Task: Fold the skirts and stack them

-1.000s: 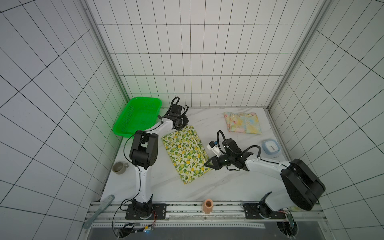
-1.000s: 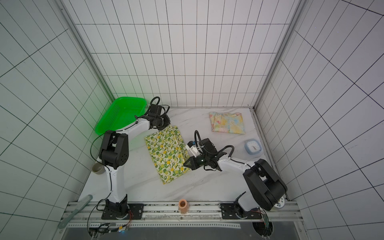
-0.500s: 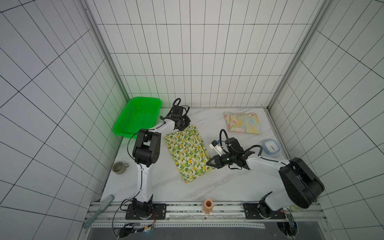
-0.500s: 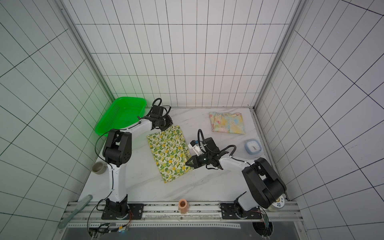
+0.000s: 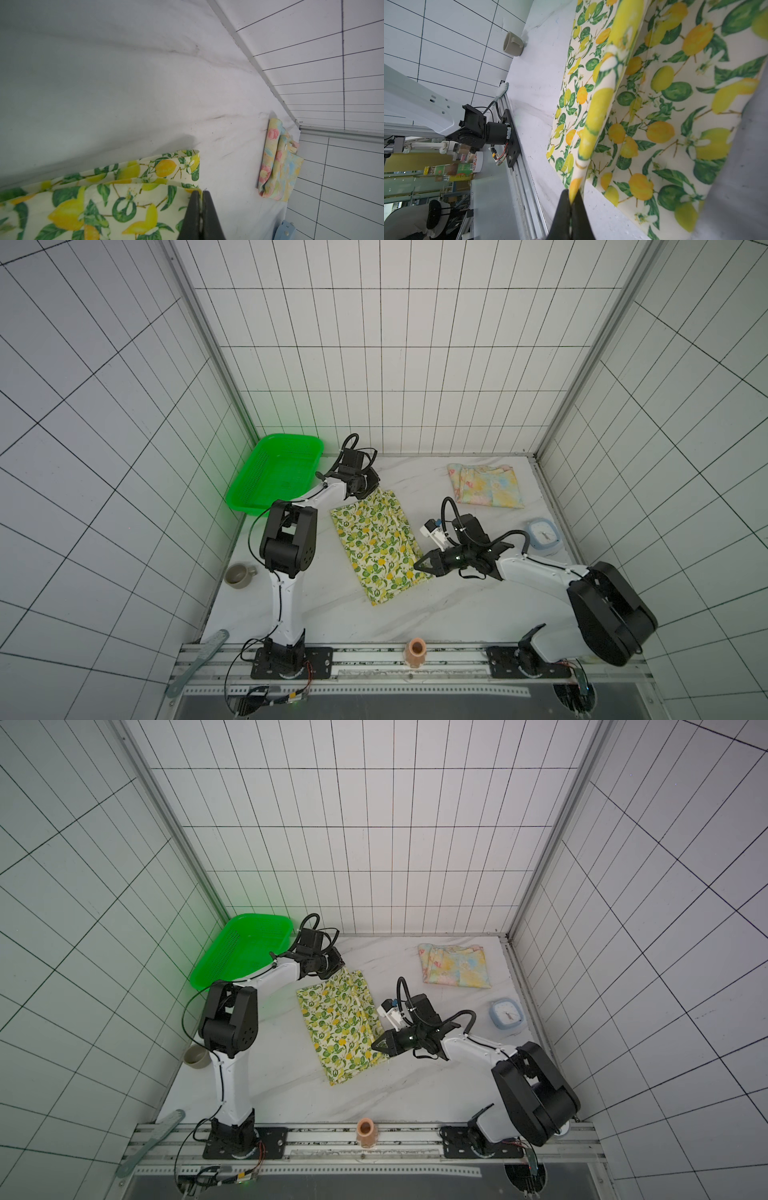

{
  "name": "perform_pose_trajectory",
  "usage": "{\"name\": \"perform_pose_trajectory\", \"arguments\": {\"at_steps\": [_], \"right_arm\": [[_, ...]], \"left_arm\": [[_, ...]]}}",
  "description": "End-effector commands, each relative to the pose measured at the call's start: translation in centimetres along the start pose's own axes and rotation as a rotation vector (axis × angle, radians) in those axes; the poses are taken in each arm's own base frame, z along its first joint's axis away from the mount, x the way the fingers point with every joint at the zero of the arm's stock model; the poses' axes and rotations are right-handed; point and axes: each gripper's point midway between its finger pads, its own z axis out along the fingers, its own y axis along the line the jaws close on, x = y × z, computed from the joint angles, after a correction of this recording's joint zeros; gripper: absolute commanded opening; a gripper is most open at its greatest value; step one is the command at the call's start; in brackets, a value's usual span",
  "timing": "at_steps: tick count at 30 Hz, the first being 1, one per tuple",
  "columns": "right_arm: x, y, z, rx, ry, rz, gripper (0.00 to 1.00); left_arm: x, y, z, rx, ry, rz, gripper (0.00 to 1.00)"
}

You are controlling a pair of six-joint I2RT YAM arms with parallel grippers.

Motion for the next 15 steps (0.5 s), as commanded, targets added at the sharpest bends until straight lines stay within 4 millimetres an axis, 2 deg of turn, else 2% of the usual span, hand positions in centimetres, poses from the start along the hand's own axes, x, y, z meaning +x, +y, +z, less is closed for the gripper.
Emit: {"name": "perform_pose_trajectory", "arguments": {"at_steps": [1, 5, 10, 15], "right_arm": [[0.8, 3.3, -0.4, -0.041, 0.081, -0.014, 0.00], [-0.1, 7.2, -0.3, -0.075, 0.070, -0.094, 0.00], [-0.5, 12.8, 0.2, -0.140, 0.077, -0.195, 0.00], [-0.4, 16.6, 0.7, -0.187, 0.093, -0.258, 0.00]], "left_arm": [[-6.2, -2.4, -6.2, 0.087, -0.223, 0.020, 0.00], [-7.1, -1.6, -10.9, 0.080, -0.275, 0.027, 0.00], [-7.8, 0.6, -17.2, 0.063, -0.341, 0.010, 0.00], [-8.2, 3.0, -22.7, 0.041, -0.399, -0.006, 0.00]]}}
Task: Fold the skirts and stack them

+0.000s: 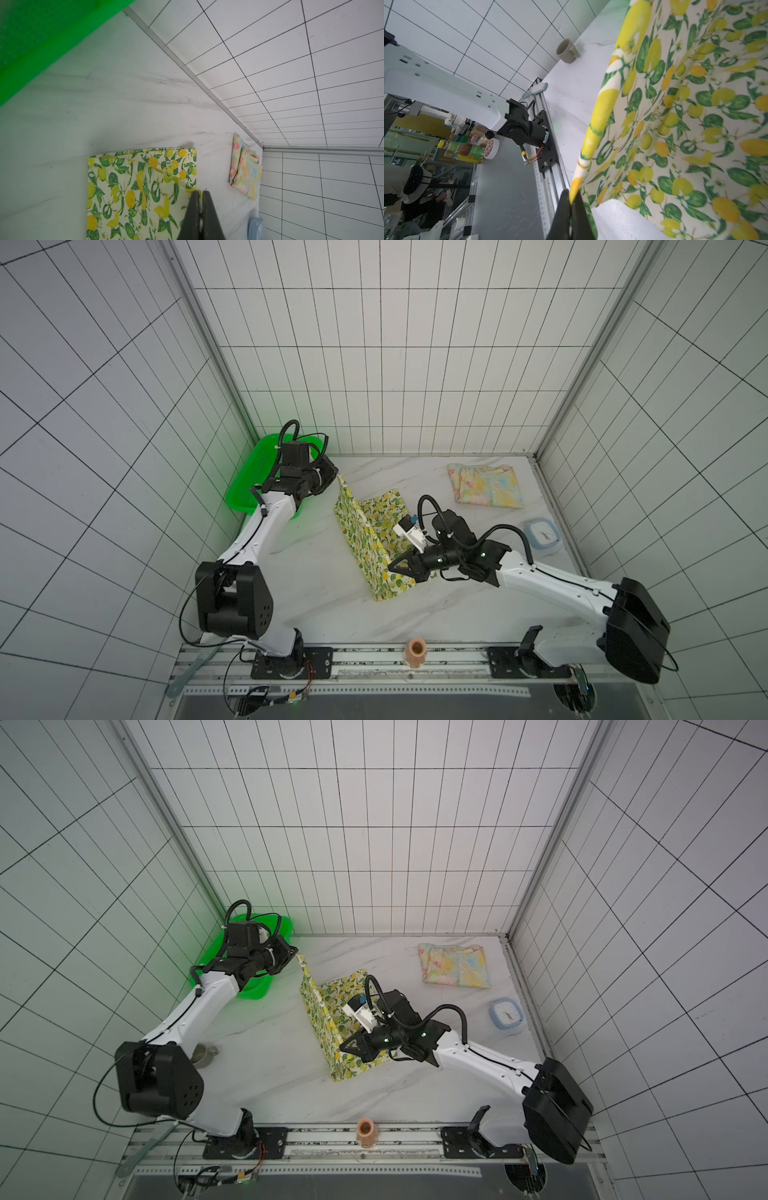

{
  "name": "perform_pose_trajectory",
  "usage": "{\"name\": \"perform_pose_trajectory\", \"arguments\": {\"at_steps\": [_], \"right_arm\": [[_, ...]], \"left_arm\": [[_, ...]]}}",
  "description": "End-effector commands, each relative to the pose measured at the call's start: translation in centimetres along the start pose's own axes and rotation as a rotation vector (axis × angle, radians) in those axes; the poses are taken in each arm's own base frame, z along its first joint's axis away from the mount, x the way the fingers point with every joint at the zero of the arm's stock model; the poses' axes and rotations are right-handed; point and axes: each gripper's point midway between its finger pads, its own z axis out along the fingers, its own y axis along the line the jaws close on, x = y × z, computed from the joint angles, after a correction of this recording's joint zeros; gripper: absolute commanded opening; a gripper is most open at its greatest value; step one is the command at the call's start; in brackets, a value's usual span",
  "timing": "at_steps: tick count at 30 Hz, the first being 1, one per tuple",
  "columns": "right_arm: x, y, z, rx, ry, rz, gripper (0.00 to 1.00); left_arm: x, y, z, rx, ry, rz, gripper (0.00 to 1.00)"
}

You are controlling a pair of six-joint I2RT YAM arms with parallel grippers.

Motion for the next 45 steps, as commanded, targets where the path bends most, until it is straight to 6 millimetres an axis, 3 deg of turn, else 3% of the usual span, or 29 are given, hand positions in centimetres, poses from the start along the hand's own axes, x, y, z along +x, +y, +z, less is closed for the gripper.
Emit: {"name": "perform_pose_trajectory", "arguments": {"at_steps": [1, 5, 11, 14, 23, 27, 30, 40, 45], "right_arm": [[1.2, 4.2, 0.1, -0.091, 0.110, 0.008, 0.00], [1.6, 6.1, 1.0, -0.118, 0.141, -0.025, 0.00], [2.5, 8.2, 2.7, -0.157, 0.188, -0.062, 0.00], [3.1, 8.8, 3.5, -0.166, 0.208, -0.077, 0.00], [4.3, 9.4, 4.6, -0.206, 0.237, -0.091, 0.00], [4.5, 8.5, 3.8, -0.197, 0.205, -0.084, 0.00], [4.6, 7.0, 3.0, -0.206, 0.193, -0.037, 0.00], [6.6, -0.4, 0.0, -0.176, 0.136, 0.141, 0.00], [8.2, -3.0, -0.6, -0.142, 0.129, 0.210, 0.00]], "left_arm": [[-4.4, 1.3, -3.5, -0.026, -0.174, 0.025, 0.00], [-5.4, 3.3, -6.8, -0.046, -0.228, 0.003, 0.00], [-6.2, 5.4, -10.3, -0.075, -0.308, -0.018, 0.00], [-6.3, 5.5, -11.0, -0.079, -0.321, -0.012, 0.00], [-6.7, 5.2, -10.8, -0.087, -0.312, -0.013, 0.00], [-6.3, 4.0, -8.9, -0.112, -0.307, 0.032, 0.00], [-5.6, 2.6, -6.4, -0.118, -0.286, 0.065, 0.00], [-2.0, -0.2, 4.3, -0.122, -0.170, 0.115, 0.00], [0.3, -1.3, 9.0, -0.110, -0.099, 0.128, 0.00]]}}
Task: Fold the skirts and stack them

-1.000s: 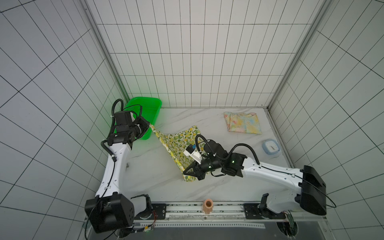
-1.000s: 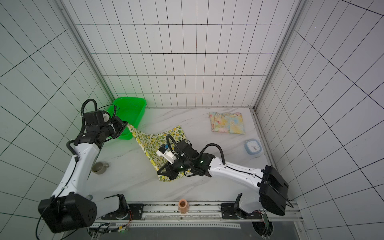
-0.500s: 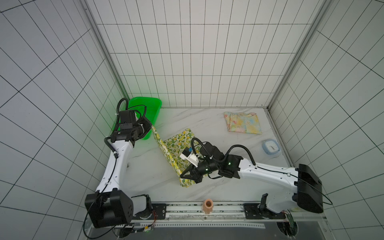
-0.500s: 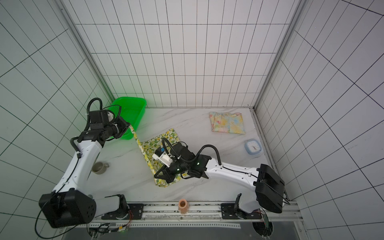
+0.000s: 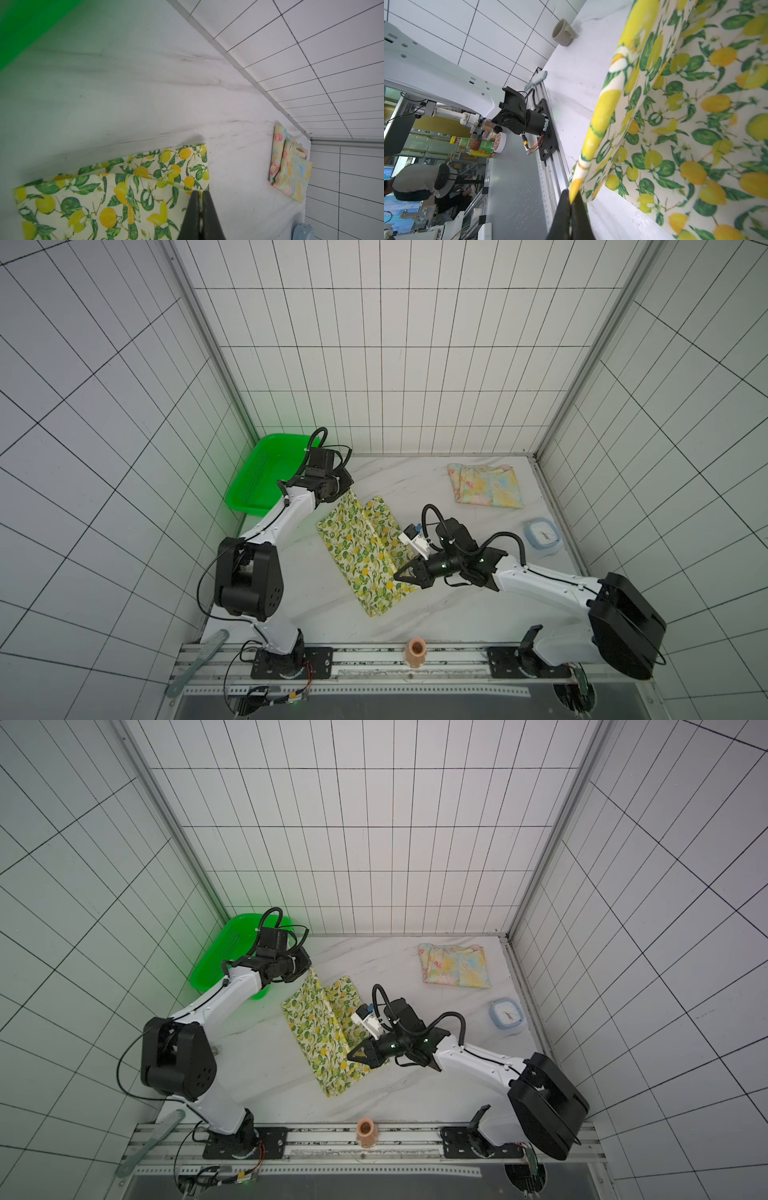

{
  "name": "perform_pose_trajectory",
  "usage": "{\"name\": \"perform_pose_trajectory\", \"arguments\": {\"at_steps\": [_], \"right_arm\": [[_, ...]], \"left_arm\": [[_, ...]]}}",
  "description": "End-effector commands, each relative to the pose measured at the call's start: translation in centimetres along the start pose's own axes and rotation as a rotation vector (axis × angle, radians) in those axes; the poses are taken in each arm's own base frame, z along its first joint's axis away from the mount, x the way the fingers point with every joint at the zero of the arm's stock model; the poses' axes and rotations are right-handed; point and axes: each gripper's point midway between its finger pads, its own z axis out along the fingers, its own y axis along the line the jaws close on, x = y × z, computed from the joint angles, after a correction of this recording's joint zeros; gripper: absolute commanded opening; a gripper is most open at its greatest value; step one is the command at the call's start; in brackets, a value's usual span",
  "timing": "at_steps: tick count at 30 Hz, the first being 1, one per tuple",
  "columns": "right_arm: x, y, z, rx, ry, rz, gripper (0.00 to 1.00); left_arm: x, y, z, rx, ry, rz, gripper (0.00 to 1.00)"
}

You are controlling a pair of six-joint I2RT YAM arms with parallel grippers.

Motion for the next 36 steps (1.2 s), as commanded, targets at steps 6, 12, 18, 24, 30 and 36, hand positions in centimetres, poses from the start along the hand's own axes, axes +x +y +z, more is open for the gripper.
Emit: {"name": "perform_pose_trajectory", "arguments": {"at_steps": [6, 12, 18, 24, 30, 36], "right_arm": [[4.8, -1.6, -1.3, -0.077, 0.083, 0.135, 0.00], [5.0, -3.9, -2.2, -0.057, 0.066, 0.201, 0.00], [5.5, -5.8, -2.3, -0.044, 0.072, 0.249, 0.00], [6.0, -7.3, -2.5, -0.026, 0.073, 0.287, 0.00], [6.1, -8.7, -2.9, 0.001, 0.058, 0.327, 0.00], [6.5, -9.9, -2.9, 0.017, 0.060, 0.366, 0.00]], "left_arm": [[-3.9, -4.5, 4.2, 0.068, -0.145, 0.004, 0.00], [-3.2, -5.1, 7.1, 0.068, -0.122, 0.000, 0.00], [-2.3, -5.5, 9.7, 0.078, -0.095, 0.000, 0.00], [-1.1, -6.6, 11.8, 0.105, -0.085, 0.008, 0.00], [0.0, -7.4, 13.9, 0.118, -0.061, 0.002, 0.00], [0.4, -8.0, 15.3, 0.130, -0.049, -0.009, 0.00]]}}
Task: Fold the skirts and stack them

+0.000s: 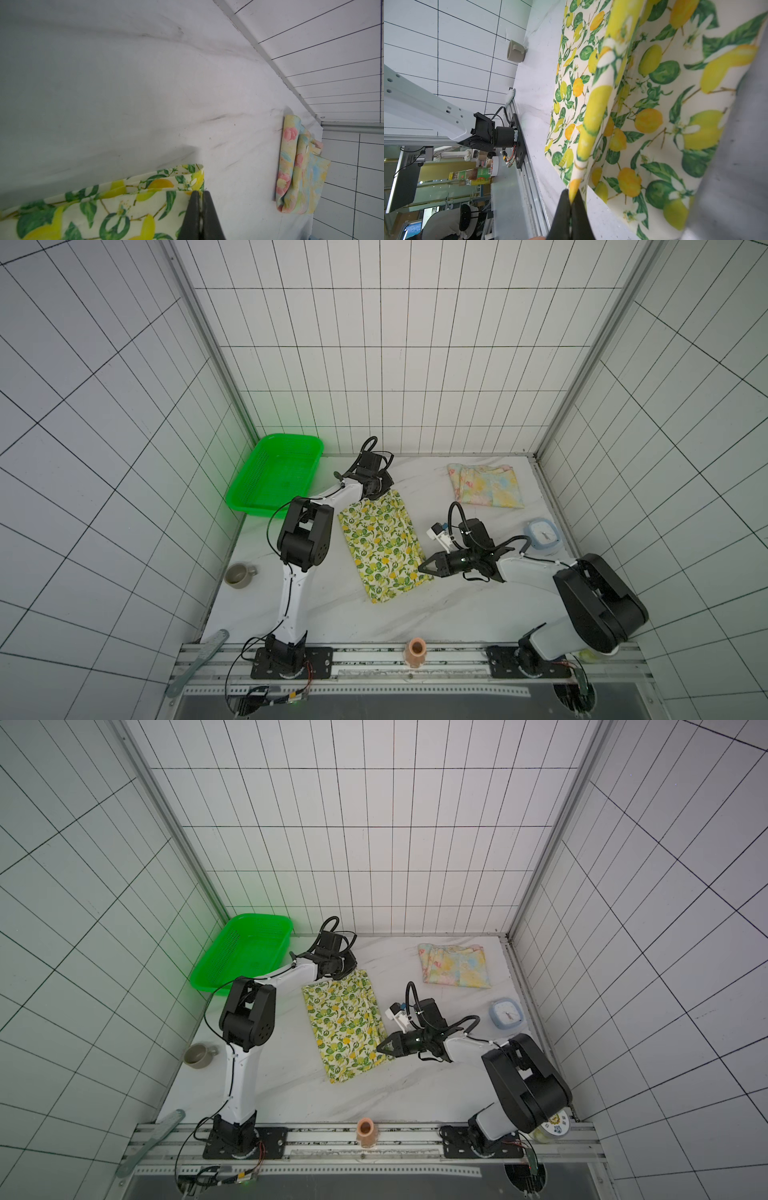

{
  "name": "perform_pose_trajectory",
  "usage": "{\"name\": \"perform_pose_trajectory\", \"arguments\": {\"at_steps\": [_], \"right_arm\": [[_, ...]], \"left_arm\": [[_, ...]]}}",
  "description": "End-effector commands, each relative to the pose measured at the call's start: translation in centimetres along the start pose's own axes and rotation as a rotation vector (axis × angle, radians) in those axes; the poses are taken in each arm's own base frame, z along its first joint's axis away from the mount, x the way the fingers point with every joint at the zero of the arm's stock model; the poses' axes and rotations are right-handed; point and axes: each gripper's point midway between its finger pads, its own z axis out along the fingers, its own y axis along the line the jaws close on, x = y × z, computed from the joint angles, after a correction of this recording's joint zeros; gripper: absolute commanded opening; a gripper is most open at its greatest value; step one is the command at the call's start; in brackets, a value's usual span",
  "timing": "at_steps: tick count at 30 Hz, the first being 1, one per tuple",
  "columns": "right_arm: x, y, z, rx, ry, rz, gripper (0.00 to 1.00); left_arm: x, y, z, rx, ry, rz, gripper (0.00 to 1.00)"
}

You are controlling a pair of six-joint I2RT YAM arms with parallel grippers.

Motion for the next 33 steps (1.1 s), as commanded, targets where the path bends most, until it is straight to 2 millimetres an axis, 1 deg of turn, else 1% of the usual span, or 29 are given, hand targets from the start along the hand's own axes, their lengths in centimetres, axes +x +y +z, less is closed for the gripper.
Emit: {"name": "perform_pose_trajectory", "arguments": {"at_steps": [1, 10, 16, 17, 18, 19, 20, 21, 23, 26, 28, 30, 31, 33], "right_arm": [[4.2, -0.5, 0.2, -0.048, 0.120, 0.100, 0.00], [3.9, -2.2, -0.5, -0.012, 0.089, 0.149, 0.00], [3.5, -3.1, -0.8, 0.010, 0.071, 0.171, 0.00], [3.4, -3.3, -0.8, 0.022, 0.066, 0.172, 0.00], [3.3, -3.5, -0.9, 0.039, 0.062, 0.175, 0.08], [3.2, -3.7, -1.0, 0.052, 0.058, 0.174, 0.13], [3.0, -3.8, -1.1, 0.066, 0.051, 0.174, 0.21], [2.7, -3.8, -1.2, 0.076, 0.044, 0.166, 0.29], [2.2, -3.5, -1.6, 0.092, 0.027, 0.150, 0.35], [1.4, -4.1, -2.6, 0.190, -0.019, 0.131, 0.37], [1.0, -4.0, -3.3, 0.236, -0.044, 0.111, 0.38], [0.8, -3.7, -3.7, 0.237, -0.067, 0.095, 0.45], [0.8, -3.5, -3.6, 0.229, -0.066, 0.091, 0.45], [0.8, -4.1, -3.4, 0.241, -0.054, 0.093, 0.45]], "left_arm": [[-5.0, -1.9, -0.1, 0.068, -0.170, -0.018, 0.00], [-3.9, -2.1, 1.5, 0.080, -0.147, -0.076, 0.00], [-3.7, -2.5, 2.3, 0.093, -0.138, -0.091, 0.00], [-3.7, -2.8, 2.3, 0.103, -0.137, -0.089, 0.06], [-3.7, -3.1, 2.3, 0.116, -0.137, -0.087, 0.13], [-3.8, -3.5, 2.1, 0.136, -0.137, -0.085, 0.21], [-3.8, -4.0, 1.8, 0.163, -0.141, -0.081, 0.28], [-4.0, -4.6, 1.4, 0.196, -0.150, -0.078, 0.33], [-4.3, -5.7, 0.4, 0.251, -0.167, -0.065, 0.40], [-4.8, -6.8, -1.4, 0.294, -0.186, -0.039, 0.42], [-4.9, -6.9, -2.3, 0.310, -0.177, -0.021, 0.42], [-4.6, -6.1, -3.2, 0.302, -0.163, -0.023, 0.41], [-4.5, -5.8, -3.7, 0.303, -0.159, -0.025, 0.41], [-3.5, -4.4, -4.6, 0.286, -0.142, -0.038, 0.40]]}}
